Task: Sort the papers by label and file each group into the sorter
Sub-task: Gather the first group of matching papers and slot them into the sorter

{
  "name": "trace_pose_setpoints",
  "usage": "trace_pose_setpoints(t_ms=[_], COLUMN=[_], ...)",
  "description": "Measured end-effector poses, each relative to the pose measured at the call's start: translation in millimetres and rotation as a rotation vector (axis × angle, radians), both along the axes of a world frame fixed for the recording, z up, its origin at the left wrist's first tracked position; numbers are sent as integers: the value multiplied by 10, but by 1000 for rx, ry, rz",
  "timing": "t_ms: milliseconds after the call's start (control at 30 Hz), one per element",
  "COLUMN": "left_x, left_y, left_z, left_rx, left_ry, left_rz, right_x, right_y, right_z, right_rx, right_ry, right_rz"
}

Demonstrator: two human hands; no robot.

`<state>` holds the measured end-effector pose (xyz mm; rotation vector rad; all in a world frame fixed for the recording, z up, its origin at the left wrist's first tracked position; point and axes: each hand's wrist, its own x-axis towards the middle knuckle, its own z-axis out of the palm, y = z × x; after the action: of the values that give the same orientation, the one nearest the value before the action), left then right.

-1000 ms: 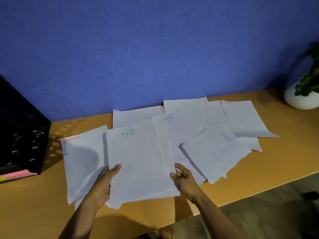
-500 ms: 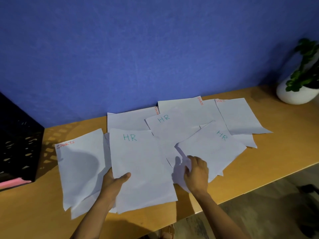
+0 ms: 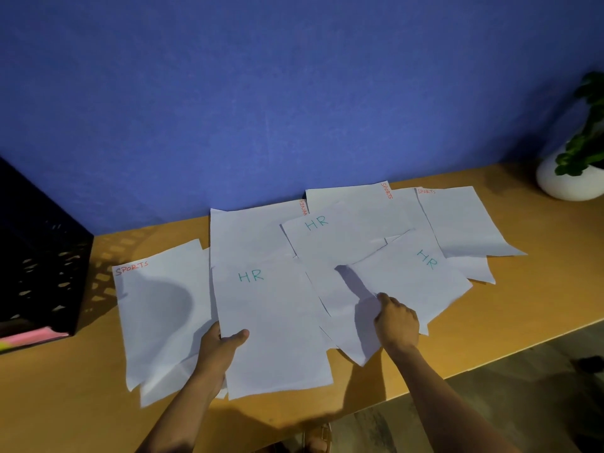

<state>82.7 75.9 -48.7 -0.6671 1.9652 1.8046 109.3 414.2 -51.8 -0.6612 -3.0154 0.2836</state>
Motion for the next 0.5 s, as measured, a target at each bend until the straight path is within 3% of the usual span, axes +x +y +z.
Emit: trace_pose_setpoints(t_ms=[133, 233, 367, 500], left_x=[-20, -35, -64, -81], left_y=[-1, 8, 12, -11], left_z=[-25, -5, -2, -2], left_rx=[-37, -50, -64, 219], left_ry=[-8, -37, -93, -193], left_rz=[-4, 14, 72, 185], right_x=[-17, -12, 118, 248], right_y=[-224, -482, -830, -930], right_z=[179, 244, 185, -25], right_rx=[23, -79, -131, -211], right_ry=[214, 348, 351, 219], right_rz=[199, 404, 765, 908])
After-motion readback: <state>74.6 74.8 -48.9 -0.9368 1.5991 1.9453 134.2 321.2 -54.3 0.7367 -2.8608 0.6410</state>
